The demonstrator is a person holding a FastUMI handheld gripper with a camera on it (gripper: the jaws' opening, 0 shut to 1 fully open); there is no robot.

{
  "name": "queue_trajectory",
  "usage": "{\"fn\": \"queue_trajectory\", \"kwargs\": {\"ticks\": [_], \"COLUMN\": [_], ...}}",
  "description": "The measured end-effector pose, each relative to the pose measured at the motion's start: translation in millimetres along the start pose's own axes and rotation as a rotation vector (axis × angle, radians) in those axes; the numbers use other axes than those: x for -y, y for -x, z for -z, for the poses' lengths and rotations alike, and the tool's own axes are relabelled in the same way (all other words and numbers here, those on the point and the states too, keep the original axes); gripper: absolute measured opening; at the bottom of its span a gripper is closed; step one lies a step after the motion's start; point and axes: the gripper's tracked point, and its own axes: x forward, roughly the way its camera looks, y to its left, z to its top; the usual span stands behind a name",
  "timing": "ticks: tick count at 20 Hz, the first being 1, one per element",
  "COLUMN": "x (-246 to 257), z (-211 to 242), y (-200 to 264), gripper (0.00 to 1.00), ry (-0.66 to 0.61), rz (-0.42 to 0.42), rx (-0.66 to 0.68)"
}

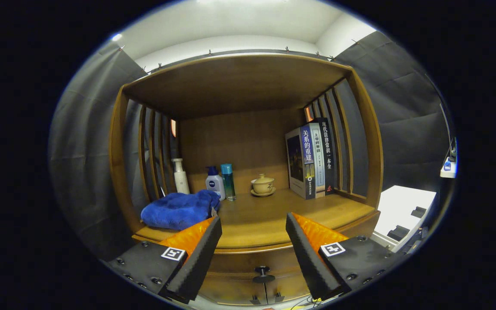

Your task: Pull open the drawer, take out the items inside it, and place them on the countertop above the cabinet.

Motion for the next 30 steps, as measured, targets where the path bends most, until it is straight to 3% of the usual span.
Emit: {"fn": "queue_trajectory", "kwargs": {"ticks": [5, 16, 22, 25, 30], "x": [-1.4, 3.5, 24.8, 25.8, 28.6], "z": [42.2, 131.3, 155.4, 156.7, 156.8], "y": [-8.3, -28.8, -31.7, -27.9, -27.1], "gripper": [0.98, 0.99, 0.76, 0.54, 0.41], "ry": [0.050, 0.036, 0.019, -0.050, -0.067], "rz": [-0.010, -0.017, 0.022, 0.019, 0.053], "rx": [-0.036, -0.169, -0.205, -0.221, -0.217]}}
